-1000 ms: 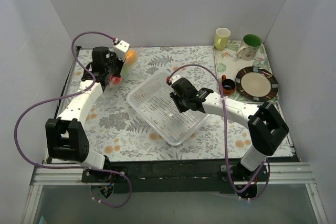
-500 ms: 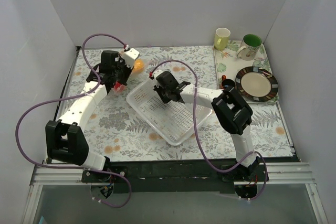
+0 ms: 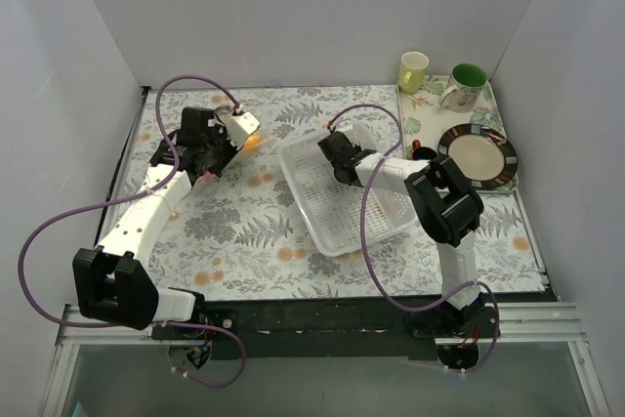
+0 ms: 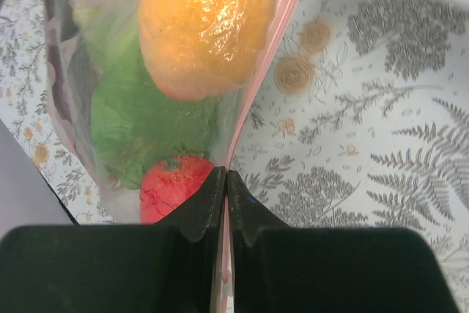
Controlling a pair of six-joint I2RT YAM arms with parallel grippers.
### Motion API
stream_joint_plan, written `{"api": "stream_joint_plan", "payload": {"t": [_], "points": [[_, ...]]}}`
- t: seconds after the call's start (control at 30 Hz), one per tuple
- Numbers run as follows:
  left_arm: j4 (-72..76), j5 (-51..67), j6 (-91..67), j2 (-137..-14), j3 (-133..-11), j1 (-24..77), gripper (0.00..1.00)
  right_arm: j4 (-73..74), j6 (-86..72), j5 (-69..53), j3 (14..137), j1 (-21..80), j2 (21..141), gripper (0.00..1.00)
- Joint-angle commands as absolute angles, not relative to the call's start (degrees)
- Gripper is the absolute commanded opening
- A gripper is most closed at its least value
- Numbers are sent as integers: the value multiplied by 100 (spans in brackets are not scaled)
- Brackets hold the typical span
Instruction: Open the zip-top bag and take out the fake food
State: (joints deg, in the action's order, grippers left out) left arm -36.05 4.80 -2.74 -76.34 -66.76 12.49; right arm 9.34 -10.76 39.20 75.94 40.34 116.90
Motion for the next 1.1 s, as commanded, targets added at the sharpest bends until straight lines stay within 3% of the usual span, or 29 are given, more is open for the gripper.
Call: {"api": "stream_joint_plan", "payload": {"t": [0.0, 0.1, 0.23, 0.37, 0.77, 1.07], "points": [[-4552, 650, 544, -7427, -6794, 1222, 0, 1854, -1950, 4667, 7497, 3665, 11303, 11], [-4877, 633, 922, -7313, -6855, 1222, 0, 1601, -1821, 4387, 7243, 3674, 10839, 21], [-5325, 676, 1151, -7234, -7355, 1230, 0, 155, -872, 3316, 6926, 3840, 9777, 46], [-5651, 826, 1204, -7146, -7953, 1230, 0, -507, -18, 2087, 7110, 4296, 9124, 58], [-6353, 1124, 1458, -6601, -8982, 1222, 0, -2223, 1160, -682, 6697, 4825, 8200, 63], [-6609, 1511, 1907, -6214, -8851, 1230, 0, -2093, 1239, -2283, 7224, 4860, 8315, 68]]}}
